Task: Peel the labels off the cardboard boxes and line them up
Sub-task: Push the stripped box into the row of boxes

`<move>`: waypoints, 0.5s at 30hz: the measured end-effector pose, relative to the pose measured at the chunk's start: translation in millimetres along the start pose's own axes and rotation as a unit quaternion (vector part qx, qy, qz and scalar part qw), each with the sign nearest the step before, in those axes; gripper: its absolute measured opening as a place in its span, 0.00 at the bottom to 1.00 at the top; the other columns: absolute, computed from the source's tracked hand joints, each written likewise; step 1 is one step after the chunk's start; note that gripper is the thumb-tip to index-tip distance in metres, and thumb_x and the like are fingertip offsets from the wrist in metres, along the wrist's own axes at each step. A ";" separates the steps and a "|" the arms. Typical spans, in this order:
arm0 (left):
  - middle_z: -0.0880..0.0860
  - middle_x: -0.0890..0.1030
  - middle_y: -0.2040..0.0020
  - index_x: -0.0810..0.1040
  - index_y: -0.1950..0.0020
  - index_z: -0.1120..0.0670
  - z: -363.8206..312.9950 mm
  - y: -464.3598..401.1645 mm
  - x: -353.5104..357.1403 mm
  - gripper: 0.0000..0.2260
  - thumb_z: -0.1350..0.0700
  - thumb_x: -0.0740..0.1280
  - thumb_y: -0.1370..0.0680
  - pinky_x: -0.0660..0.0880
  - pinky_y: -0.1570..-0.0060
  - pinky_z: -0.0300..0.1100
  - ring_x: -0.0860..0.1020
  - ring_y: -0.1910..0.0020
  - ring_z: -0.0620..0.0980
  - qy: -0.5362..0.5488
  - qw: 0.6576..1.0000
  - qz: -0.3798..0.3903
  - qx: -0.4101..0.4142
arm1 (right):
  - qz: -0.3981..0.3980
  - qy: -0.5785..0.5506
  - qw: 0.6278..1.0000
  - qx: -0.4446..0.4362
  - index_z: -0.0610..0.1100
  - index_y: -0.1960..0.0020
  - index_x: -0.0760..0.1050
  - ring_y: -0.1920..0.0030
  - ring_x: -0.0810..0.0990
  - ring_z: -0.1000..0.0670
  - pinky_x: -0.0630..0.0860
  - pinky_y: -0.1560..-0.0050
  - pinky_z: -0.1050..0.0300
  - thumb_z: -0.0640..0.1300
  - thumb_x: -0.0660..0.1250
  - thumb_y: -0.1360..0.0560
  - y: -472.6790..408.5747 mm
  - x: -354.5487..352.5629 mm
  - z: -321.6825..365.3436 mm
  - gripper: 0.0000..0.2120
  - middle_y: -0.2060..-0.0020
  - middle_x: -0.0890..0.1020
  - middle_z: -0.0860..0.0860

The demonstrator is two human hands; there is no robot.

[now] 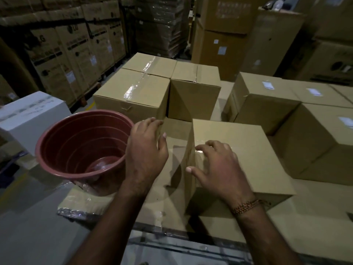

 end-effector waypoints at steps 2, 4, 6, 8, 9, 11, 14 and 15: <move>0.50 0.77 0.30 0.78 0.29 0.51 -4.0 6.7 10.4 0.17 0.52 0.68 0.18 0.66 0.30 0.44 0.70 0.28 0.49 0.005 1.000 0.016 -0.006 | 0.016 0.007 1.000 0.009 0.58 0.21 0.66 0.18 0.56 0.46 0.61 0.19 0.40 0.71 0.67 0.23 8.0 4.6 -10.6 0.35 0.18 0.63 0.51; 0.49 0.77 0.29 0.77 0.29 0.50 -9.3 10.7 19.0 0.17 0.50 0.67 0.18 0.69 0.30 0.47 0.70 0.27 0.49 0.009 1.000 0.028 -0.008 | 0.035 -0.005 0.999 0.016 0.59 0.18 0.62 0.15 0.51 0.44 0.54 0.17 0.39 0.73 0.63 0.22 13.1 8.3 -19.7 0.37 0.15 0.57 0.51; 0.49 0.76 0.28 0.77 0.28 0.49 -15.3 13.6 27.6 0.18 0.49 0.66 0.18 0.70 0.30 0.49 0.69 0.26 0.49 0.008 0.999 0.048 -0.008 | 0.038 -0.012 0.999 0.011 0.61 0.18 0.60 0.15 0.51 0.45 0.54 0.18 0.39 0.75 0.60 0.23 14.8 8.8 -26.4 0.38 0.15 0.56 0.52; 0.48 0.74 0.26 0.76 0.28 0.48 -20.5 15.9 35.4 0.18 0.47 0.66 0.17 0.70 0.30 0.51 0.67 0.25 0.49 0.002 0.997 0.073 -0.015 | 0.034 -0.007 0.999 0.001 0.61 0.18 0.61 0.16 0.54 0.46 0.58 0.18 0.38 0.77 0.60 0.24 14.6 7.1 -31.1 0.40 0.15 0.58 0.52; 0.48 0.73 0.26 0.76 0.27 0.47 -22.2 16.7 38.5 0.18 0.46 0.65 0.17 0.71 0.30 0.52 0.66 0.25 0.49 0.000 0.996 0.085 -0.024 | 0.035 -0.008 0.999 -0.001 0.61 0.18 0.62 0.17 0.56 0.46 0.60 0.19 0.38 0.78 0.61 0.25 13.4 6.1 -34.1 0.40 0.16 0.59 0.52; 0.47 0.73 0.25 0.75 0.27 0.45 -26.3 18.9 44.4 0.18 0.44 0.65 0.17 0.72 0.32 0.53 0.67 0.25 0.49 0.001 0.993 0.112 -0.042 | 0.035 -0.026 0.999 0.005 0.59 0.18 0.63 0.18 0.58 0.47 0.64 0.20 0.39 0.76 0.64 0.26 9.6 1.9 -42.2 0.42 0.17 0.61 0.53; 0.48 0.75 0.26 0.75 0.26 0.45 -36.7 26.3 53.8 0.20 0.42 0.65 0.17 0.74 0.32 0.56 0.71 0.27 0.50 0.011 0.983 0.169 -0.065 | 0.017 -0.037 0.999 0.016 0.58 0.18 0.63 0.19 0.59 0.47 0.64 0.21 0.40 0.73 0.67 0.25 1.0 -8.3 -60.1 0.41 0.17 0.63 0.52; 0.49 0.76 0.27 0.74 0.26 0.46 -40.6 30.3 56.4 0.21 0.41 0.65 0.17 0.75 0.33 0.57 0.73 0.29 0.51 0.019 0.980 0.186 -0.074 | 0.014 -0.030 0.999 0.017 0.57 0.18 0.63 0.19 0.58 0.47 0.61 0.20 0.40 0.72 0.67 0.24 -2.1 -11.4 -66.5 0.39 0.17 0.62 0.52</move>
Point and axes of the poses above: each hand's wrist, its own y-axis away from the middle knuckle, its own x-axis out of the palm, z = x × y, the point moved 6 cm from there along -y, towards the middle knuckle
